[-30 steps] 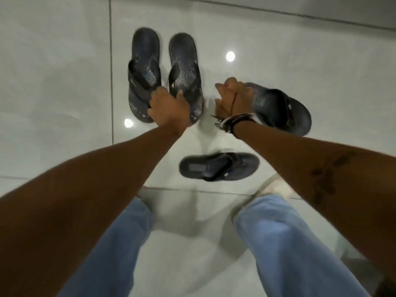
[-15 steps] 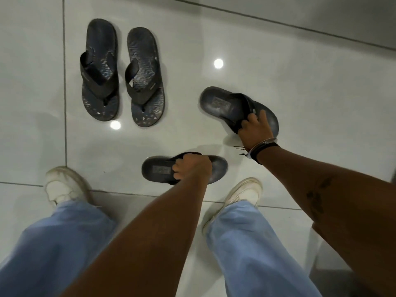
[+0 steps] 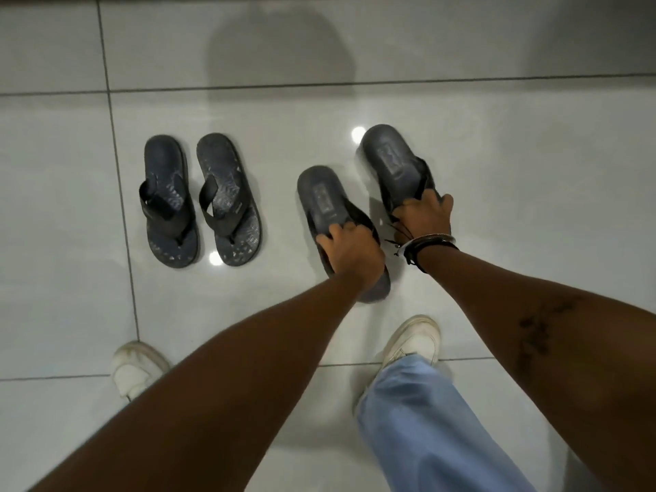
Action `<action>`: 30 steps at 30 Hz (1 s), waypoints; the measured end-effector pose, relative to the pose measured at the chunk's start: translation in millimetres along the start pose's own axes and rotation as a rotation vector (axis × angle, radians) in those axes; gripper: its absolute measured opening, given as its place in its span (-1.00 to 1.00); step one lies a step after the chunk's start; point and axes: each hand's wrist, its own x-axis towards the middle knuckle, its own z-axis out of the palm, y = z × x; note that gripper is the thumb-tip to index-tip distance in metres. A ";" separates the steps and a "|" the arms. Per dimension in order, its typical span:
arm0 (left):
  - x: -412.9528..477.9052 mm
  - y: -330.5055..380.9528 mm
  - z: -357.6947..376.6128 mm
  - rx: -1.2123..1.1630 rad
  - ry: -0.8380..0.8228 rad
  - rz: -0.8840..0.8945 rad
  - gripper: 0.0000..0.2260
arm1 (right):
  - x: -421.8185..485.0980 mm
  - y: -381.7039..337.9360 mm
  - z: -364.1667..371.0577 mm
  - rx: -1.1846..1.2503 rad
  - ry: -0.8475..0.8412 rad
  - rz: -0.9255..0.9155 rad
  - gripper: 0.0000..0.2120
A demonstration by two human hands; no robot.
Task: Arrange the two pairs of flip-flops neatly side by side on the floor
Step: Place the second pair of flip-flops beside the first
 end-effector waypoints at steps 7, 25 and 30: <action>64.7 -3.9 -15.0 0.364 -0.029 0.260 -0.79 | 19.6 -11.8 4.4 0.158 0.055 0.136 -0.90; 79.1 -199.3 -80.9 0.114 0.362 -0.339 -0.66 | 27.8 -147.8 -8.2 0.088 0.113 -0.294 -0.49; 103.2 -259.6 -95.6 0.161 0.123 -0.396 -0.65 | 70.3 -201.3 -15.5 0.054 -0.193 -0.320 -0.29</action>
